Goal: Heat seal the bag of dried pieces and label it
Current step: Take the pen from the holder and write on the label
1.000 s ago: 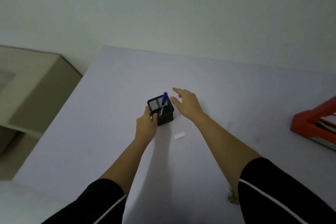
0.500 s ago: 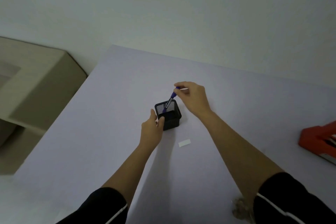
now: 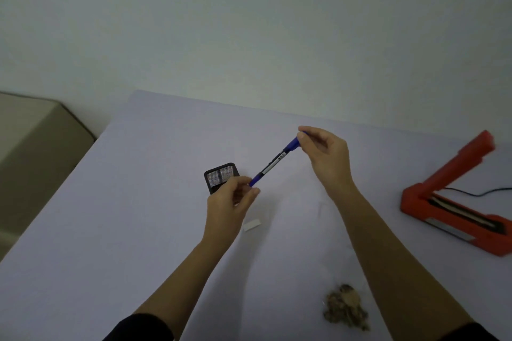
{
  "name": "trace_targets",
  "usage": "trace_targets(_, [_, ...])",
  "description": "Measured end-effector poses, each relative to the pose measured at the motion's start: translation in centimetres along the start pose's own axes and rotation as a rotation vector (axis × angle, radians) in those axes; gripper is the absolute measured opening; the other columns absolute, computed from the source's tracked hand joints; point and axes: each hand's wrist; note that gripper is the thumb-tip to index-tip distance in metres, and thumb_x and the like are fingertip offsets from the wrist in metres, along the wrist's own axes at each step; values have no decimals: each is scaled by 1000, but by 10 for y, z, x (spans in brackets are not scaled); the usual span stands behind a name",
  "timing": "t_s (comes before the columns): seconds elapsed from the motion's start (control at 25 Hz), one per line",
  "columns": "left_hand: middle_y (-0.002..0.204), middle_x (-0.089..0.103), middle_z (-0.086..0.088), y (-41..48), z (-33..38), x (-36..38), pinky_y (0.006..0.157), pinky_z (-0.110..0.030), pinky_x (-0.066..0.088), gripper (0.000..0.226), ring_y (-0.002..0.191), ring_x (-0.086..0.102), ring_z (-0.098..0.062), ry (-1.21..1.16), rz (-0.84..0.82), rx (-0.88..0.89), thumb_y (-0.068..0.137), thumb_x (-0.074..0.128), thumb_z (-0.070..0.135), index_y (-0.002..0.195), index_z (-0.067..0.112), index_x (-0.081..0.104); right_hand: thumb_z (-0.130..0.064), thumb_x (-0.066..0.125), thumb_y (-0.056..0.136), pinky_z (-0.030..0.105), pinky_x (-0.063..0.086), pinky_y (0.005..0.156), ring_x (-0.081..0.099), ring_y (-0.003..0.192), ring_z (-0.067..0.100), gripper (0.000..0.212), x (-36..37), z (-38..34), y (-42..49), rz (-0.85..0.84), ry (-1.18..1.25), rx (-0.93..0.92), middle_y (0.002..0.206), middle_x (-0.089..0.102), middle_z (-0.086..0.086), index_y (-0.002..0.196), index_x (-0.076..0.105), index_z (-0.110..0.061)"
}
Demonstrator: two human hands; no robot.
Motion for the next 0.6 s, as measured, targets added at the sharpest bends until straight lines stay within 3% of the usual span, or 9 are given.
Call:
trace_targets(0.2, [68, 54, 18, -10, 10, 10, 59, -5, 39, 4, 62, 53, -3, 93, 31, 159, 84, 65, 14, 84, 18, 64, -13, 62, 86, 25, 51, 87, 67, 87, 2, 13, -18, 8, -23, 61, 139, 33, 93, 69, -7, 96, 68, -19])
trace_targets(0.32, [78, 57, 19, -18, 18, 13, 68, -3, 44, 19, 74, 57, 3, 83, 12, 248, 83, 67, 13, 101, 13, 68, -14, 62, 87, 29, 51, 91, 66, 87, -1, 12, -24, 13, -33, 112, 131, 34, 93, 69, -10, 95, 67, -21])
trace_targets(0.44, [81, 63, 12, -28, 25, 17, 71, -7, 47, 20, 77, 62, -8, 10, 2, 184, 83, 66, 16, 103, 12, 67, -15, 62, 87, 31, 51, 93, 66, 87, -1, 12, -32, 15, -41, 151, 132, 32, 93, 69, -10, 94, 67, -22])
trace_targets(0.52, [79, 66, 10, -34, 28, 20, 71, -14, 52, 14, 76, 65, -9, -59, 6, 148, 84, 64, 15, 98, 13, 68, -18, 59, 89, 26, 53, 88, 66, 84, -1, 14, -36, 13, -46, 164, 171, 16, 94, 67, -6, 101, 63, -21])
trace_targets(0.6, [77, 67, 12, -37, 32, 24, 70, -17, 54, 11, 73, 67, -6, -126, -11, 134, 85, 63, 12, 94, 17, 67, -28, 55, 90, 19, 54, 72, 64, 69, 1, 22, -32, 12, -53, 142, 175, 51, 91, 64, -1, 111, 54, -22])
Point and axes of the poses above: each hand's wrist, its own y-axis towards the middle knuckle, its own x-axis out of the palm, z = x × y
